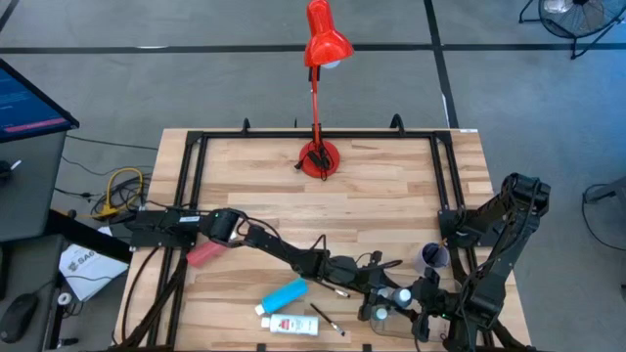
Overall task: Pick & Place Paint Supplies
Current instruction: Adjust the black paint bottle in the transparent bin
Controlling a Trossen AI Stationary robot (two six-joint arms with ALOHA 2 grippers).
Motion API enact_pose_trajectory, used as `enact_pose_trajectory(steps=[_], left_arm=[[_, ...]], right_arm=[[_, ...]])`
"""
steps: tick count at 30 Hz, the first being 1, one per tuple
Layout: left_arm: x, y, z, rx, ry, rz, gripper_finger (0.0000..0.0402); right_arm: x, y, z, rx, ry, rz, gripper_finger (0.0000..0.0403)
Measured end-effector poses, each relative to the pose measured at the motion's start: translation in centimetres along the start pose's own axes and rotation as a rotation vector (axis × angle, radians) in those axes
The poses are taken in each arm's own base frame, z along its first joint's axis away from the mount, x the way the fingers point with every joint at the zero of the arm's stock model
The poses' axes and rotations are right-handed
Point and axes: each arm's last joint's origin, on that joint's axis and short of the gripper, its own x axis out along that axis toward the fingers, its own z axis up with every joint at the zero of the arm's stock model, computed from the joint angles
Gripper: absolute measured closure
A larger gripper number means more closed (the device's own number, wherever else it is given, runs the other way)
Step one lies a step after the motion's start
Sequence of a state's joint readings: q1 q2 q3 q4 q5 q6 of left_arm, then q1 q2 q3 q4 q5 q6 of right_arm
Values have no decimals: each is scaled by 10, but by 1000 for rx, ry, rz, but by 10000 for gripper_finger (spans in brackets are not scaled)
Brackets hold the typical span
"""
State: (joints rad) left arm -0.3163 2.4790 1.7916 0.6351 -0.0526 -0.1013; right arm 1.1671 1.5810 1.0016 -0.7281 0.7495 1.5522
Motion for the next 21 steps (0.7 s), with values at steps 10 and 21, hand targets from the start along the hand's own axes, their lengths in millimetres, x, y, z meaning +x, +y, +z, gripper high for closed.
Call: enact_pose_trajectory(steps=[10, 21], left_arm=[[0, 1, -2, 22, 18, 11, 276], [0, 0, -2, 35, 24, 20, 270]], right_arm=[[0, -1, -1, -13, 28, -4, 152], [8, -4, 0, -16, 32, -41, 152]])
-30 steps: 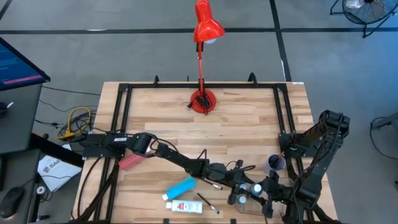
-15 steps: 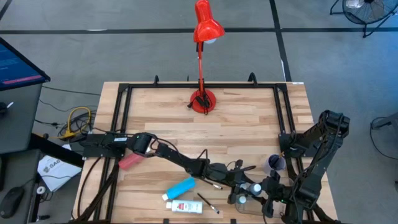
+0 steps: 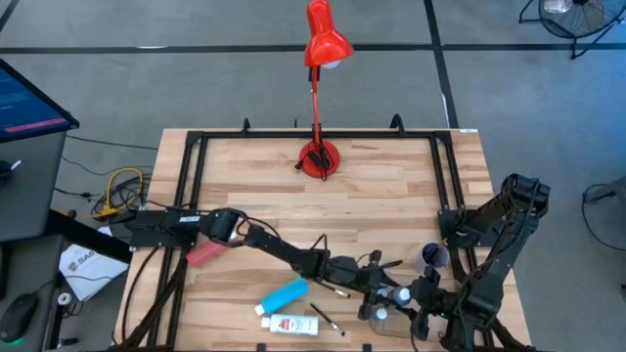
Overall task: Pick & Place Paint Supplies
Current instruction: Adjust the black paint bottle in the transparent bin
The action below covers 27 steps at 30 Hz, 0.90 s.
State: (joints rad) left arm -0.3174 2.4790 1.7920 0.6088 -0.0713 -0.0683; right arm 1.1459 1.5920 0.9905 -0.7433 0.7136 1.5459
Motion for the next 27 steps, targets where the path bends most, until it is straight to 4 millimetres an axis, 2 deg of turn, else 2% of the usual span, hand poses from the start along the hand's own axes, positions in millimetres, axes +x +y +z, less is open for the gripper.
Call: enact_pose_trajectory(steps=[18, 27], left_arm=[[-1, -8, 0, 11, 0, -20, 199], [-1, -8, 1, 13, -1, -14, 201]], right_arm=[[1, -2, 0, -7, 12, -11, 158], [1, -5, 0, -29, 13, -37, 191]])
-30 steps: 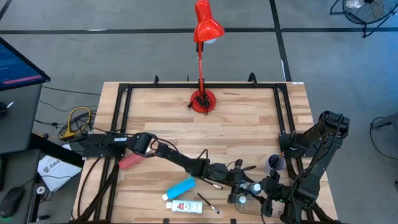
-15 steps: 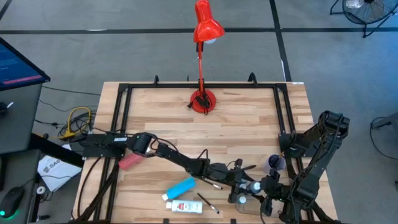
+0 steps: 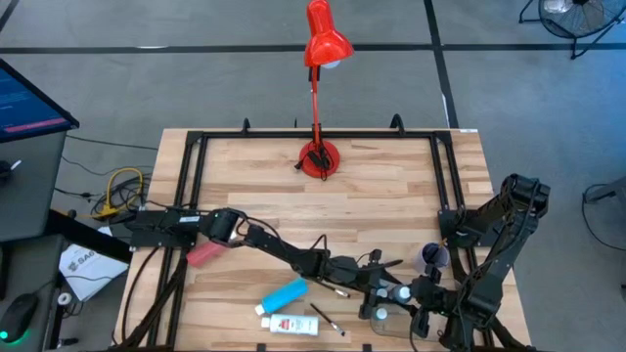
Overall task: Pick & Place Paint Supplies
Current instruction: Adjust the black paint bottle in the transparent bin
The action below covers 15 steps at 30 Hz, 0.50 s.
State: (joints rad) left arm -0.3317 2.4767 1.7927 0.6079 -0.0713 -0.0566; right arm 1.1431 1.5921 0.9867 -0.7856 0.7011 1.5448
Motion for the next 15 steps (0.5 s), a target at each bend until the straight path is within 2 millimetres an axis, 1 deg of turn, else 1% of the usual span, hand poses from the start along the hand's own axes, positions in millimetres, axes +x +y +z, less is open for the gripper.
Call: enact_pose_trajectory(steps=[6, 13, 15], left_arm=[[0, 1, 0, 1, -1, 8, 202], [0, 1, 2, 2, -8, 25, 202], [0, 1, 1, 2, -3, 34, 201]], right_arm=[[1, -2, 2, -15, -15, -18, 203], [1, -4, 3, -34, -53, -38, 201], [5, -4, 1, -47, -60, -57, 201]])
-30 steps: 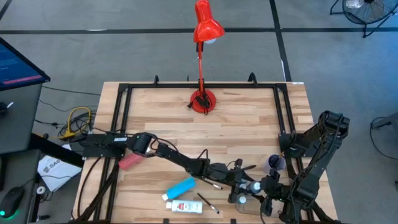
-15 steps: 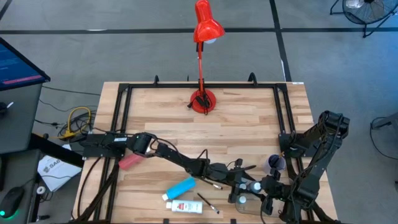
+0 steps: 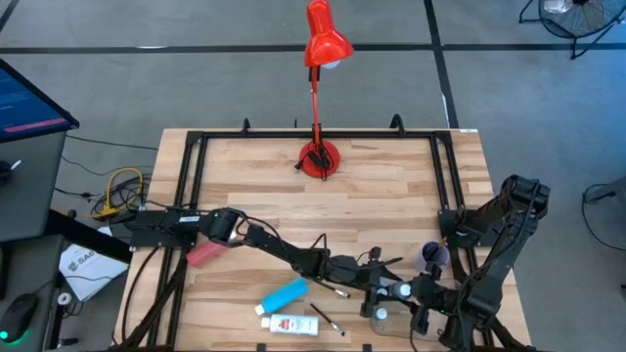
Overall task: Pick & Place Paint Supplies
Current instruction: Adjust the black paint bottle in the transparent bin
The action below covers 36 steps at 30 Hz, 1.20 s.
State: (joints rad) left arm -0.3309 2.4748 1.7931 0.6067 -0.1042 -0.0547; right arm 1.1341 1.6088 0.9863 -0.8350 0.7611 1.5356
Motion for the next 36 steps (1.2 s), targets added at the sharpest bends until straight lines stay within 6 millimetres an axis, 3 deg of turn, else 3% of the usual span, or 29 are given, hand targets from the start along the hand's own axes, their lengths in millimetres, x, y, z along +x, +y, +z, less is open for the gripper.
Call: enact_pose_trajectory(steps=[9, 19, 36], left_arm=[[0, 0, -1, -2, 4, 21, 194], [0, 1, -1, 1, 11, 54, 191], [0, 0, -4, 6, 38, 80, 165]], right_arm=[[24, 6, -17, -38, -20, -91, 205], [8, 0, -5, 9, 63, -42, 199], [8, -2, -5, -13, 41, -63, 208]])
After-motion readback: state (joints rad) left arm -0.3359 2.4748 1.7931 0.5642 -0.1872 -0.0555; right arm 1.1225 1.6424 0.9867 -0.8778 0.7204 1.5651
